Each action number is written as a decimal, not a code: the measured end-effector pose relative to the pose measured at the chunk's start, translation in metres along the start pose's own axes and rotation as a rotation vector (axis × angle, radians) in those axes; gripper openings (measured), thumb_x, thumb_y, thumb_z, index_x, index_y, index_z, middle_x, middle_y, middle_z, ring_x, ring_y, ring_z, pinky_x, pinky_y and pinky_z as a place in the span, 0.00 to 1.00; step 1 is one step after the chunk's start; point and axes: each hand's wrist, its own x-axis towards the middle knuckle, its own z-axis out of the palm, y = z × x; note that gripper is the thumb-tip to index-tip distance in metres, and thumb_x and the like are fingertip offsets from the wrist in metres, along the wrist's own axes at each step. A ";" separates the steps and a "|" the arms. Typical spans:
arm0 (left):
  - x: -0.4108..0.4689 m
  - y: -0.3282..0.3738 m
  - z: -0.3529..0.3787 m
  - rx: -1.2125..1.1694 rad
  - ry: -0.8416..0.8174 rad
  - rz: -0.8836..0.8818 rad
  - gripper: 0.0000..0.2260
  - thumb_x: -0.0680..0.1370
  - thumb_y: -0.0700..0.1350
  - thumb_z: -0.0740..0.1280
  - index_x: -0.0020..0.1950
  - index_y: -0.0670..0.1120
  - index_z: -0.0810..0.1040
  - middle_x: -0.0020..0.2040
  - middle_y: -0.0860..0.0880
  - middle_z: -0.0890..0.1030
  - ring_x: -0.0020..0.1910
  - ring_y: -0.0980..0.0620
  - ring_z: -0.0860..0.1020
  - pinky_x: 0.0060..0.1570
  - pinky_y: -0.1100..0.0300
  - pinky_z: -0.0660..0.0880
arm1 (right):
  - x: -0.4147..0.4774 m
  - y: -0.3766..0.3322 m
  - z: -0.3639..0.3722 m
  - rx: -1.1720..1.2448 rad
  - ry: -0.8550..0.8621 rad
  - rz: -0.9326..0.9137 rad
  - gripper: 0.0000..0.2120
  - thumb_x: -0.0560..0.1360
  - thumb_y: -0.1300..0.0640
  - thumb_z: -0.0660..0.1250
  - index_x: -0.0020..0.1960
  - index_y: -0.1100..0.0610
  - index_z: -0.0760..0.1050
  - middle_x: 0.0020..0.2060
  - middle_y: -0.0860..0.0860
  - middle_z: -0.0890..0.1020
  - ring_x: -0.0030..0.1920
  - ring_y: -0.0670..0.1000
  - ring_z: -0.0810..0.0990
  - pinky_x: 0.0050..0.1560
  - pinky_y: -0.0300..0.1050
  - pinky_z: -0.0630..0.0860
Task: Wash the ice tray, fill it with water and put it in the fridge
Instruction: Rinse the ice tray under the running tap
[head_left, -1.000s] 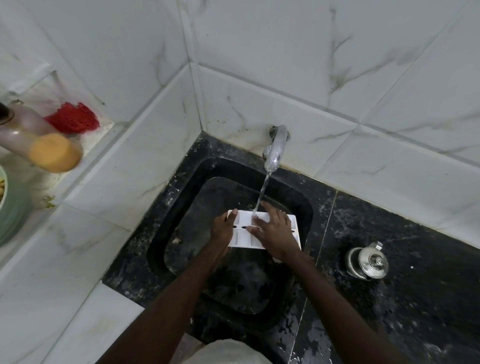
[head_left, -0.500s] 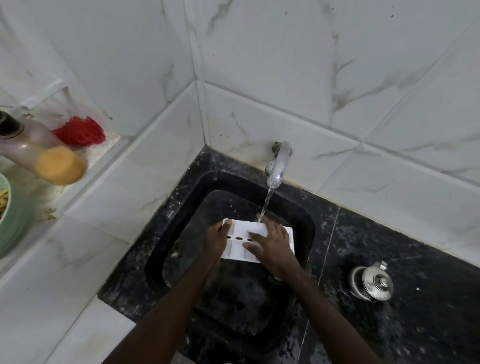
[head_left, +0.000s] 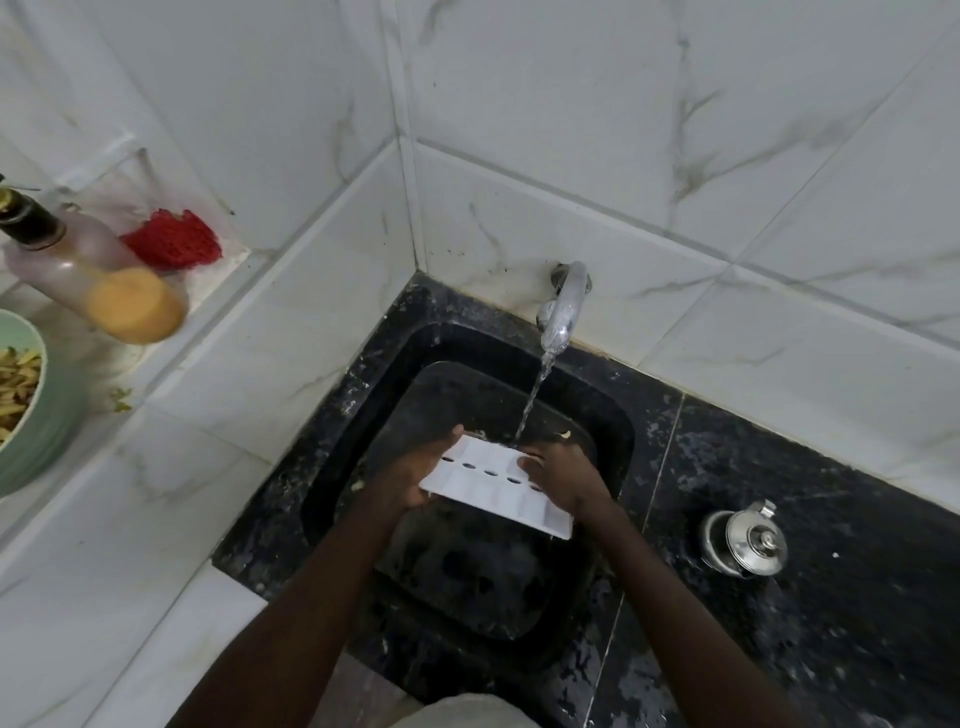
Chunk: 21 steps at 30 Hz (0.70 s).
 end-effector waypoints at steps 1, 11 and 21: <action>-0.001 -0.004 -0.005 -0.086 -0.005 -0.017 0.13 0.82 0.51 0.70 0.57 0.42 0.83 0.49 0.41 0.87 0.43 0.45 0.86 0.40 0.53 0.84 | 0.000 -0.002 0.001 0.052 -0.002 0.019 0.15 0.84 0.53 0.62 0.67 0.51 0.82 0.62 0.55 0.85 0.63 0.59 0.82 0.64 0.52 0.77; -0.010 -0.061 0.033 -0.517 0.029 0.220 0.19 0.84 0.33 0.59 0.76 0.32 0.68 0.69 0.30 0.76 0.67 0.32 0.76 0.71 0.33 0.70 | 0.002 -0.019 0.021 0.172 0.050 0.110 0.15 0.84 0.61 0.60 0.63 0.55 0.84 0.62 0.54 0.85 0.65 0.58 0.81 0.64 0.47 0.72; 0.000 -0.047 0.052 -0.634 0.063 0.342 0.25 0.82 0.28 0.60 0.80 0.35 0.64 0.74 0.30 0.71 0.62 0.35 0.77 0.73 0.32 0.67 | -0.006 -0.019 0.020 -0.086 0.164 -0.059 0.19 0.83 0.50 0.59 0.71 0.47 0.78 0.80 0.52 0.63 0.78 0.56 0.61 0.76 0.61 0.60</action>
